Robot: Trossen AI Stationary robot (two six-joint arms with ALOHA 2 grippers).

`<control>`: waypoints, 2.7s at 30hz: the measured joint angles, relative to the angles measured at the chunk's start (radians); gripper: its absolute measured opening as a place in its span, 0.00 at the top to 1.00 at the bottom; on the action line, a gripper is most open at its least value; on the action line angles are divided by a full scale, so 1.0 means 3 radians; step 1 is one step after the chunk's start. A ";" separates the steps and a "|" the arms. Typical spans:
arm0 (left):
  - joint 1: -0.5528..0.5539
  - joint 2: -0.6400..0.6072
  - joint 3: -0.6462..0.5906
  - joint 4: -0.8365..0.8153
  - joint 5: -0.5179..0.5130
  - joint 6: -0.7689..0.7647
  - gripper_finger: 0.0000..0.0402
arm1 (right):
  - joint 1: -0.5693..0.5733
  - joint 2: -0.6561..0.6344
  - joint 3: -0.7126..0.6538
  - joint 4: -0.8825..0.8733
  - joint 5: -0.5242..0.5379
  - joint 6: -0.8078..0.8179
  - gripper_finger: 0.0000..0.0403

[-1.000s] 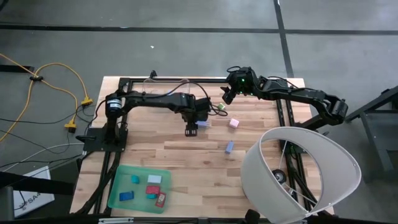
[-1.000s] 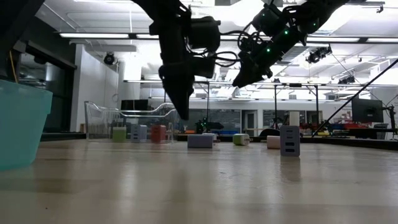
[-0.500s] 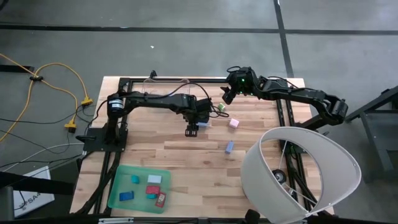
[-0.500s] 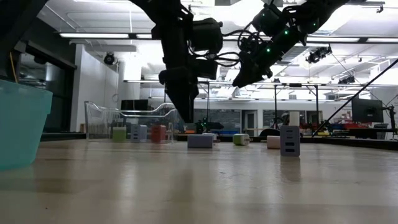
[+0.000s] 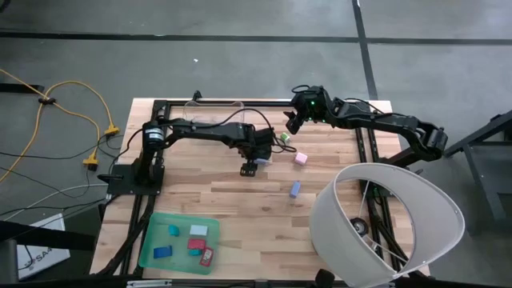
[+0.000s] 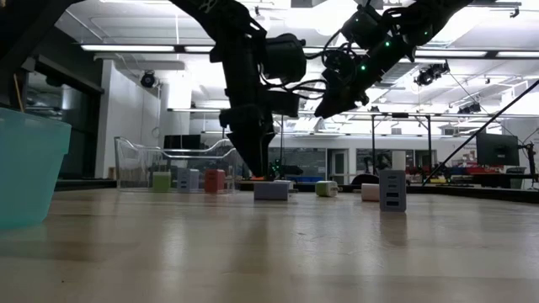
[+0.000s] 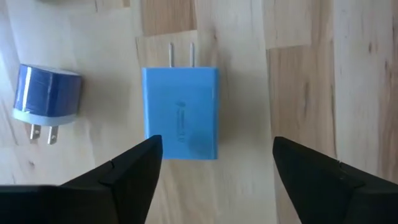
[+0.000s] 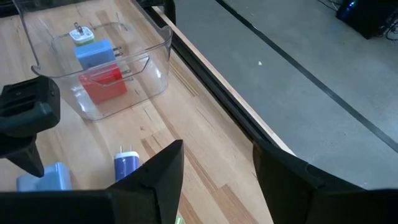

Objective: Pick & Place Office items
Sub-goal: Put the top blue charger adapter into the transparent bin

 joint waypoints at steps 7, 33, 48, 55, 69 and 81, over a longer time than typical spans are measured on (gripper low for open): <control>0.0000 0.0000 0.0000 0.0097 -0.0055 0.0030 0.25 | 0.0000 0.0000 0.0000 0.0007 0.0000 0.0000 0.55; 0.0144 0.0262 0.0001 0.0281 -0.0009 -0.0029 0.25 | 0.0000 0.0000 0.0000 0.0070 0.0000 0.0000 0.55; 0.0144 0.0263 0.0001 0.0297 -0.0010 -0.0066 0.44 | 0.0001 0.0000 -0.0001 0.0084 0.0001 0.0000 0.55; 0.0144 0.0263 0.0001 0.0298 -0.0010 -0.0074 0.48 | 0.0000 0.0000 -0.0001 0.0084 0.0001 0.0000 0.55; 0.0143 0.0263 0.0001 0.0298 -0.0010 -0.0074 0.47 | 0.0001 0.0000 -0.0001 0.0082 0.0001 0.0000 0.55; 0.0110 0.0190 0.0000 0.0146 -0.0098 -0.0124 0.47 | 0.0001 0.0000 -0.0001 0.0081 0.0000 0.0000 0.55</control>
